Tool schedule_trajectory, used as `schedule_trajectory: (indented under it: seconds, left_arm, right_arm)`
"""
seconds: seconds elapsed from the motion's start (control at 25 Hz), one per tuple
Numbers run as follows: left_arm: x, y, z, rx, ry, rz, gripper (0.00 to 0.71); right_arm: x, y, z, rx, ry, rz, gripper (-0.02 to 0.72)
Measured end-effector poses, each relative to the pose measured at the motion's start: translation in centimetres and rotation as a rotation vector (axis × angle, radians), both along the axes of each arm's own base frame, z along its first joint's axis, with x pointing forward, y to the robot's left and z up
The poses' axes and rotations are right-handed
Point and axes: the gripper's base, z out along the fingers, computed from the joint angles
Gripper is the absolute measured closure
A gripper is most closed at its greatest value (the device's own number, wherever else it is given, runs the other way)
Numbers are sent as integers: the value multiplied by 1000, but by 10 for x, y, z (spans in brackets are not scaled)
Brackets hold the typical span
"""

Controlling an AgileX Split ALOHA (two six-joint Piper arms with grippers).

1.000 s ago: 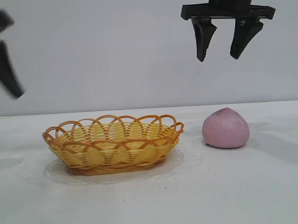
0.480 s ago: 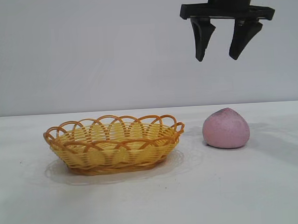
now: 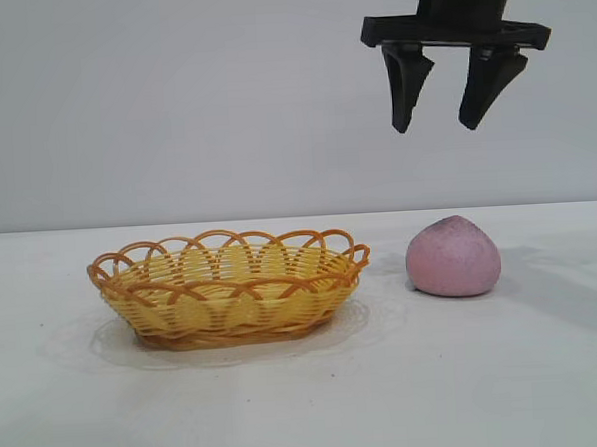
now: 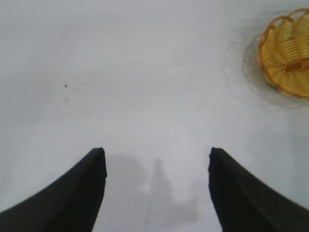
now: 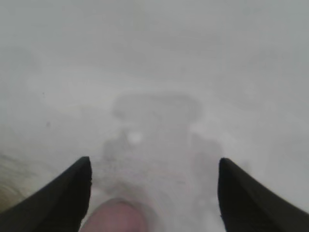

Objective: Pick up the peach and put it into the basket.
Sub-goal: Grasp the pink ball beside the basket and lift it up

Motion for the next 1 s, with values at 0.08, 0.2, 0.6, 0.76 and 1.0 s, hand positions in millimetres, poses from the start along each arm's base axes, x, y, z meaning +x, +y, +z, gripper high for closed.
schedule_trajectory:
  seconds: [0.08, 0.2, 0.6, 0.76, 1.0]
  left_arm:
    - [-13, 4, -2, 9, 6, 8, 307]
    - [-34, 9, -5, 3, -14, 17, 307]
    - [-85, 21, -2, -51, -261, 20, 307]
    - [-105, 25, -2, -71, -389, 11, 307]
    - [-108, 26, -2, -55, -405, -12, 307]
  right_arm:
    - [-2, 0, -5, 0, 12, -1, 230]
    - [-9, -2, -16, -7, 53, -4, 230]
    - [-20, -6, -35, -28, 121, 0, 230]
    - [-21, -6, -35, -30, 132, -1, 230]
    - [-28, -4, -37, -39, 191, 28, 230]
